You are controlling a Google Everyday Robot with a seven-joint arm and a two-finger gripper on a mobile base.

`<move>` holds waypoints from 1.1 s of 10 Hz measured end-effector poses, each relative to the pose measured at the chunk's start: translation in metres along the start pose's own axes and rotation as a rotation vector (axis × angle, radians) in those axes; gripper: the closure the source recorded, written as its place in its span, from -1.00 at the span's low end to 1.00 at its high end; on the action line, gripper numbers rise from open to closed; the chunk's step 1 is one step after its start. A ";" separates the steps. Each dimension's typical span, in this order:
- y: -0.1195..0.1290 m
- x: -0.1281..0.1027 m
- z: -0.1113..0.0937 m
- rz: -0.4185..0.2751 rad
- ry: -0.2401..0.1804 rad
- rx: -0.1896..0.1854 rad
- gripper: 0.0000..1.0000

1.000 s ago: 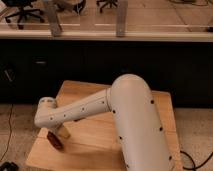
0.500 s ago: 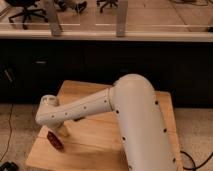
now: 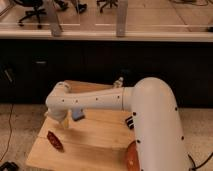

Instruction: Place the pepper on the white sponge

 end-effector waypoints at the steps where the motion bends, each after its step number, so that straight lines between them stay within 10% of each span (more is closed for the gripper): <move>1: 0.002 0.000 0.005 0.003 -0.027 -0.014 -0.60; 11: 0.014 -0.039 0.020 -0.073 -0.135 -0.112 -0.60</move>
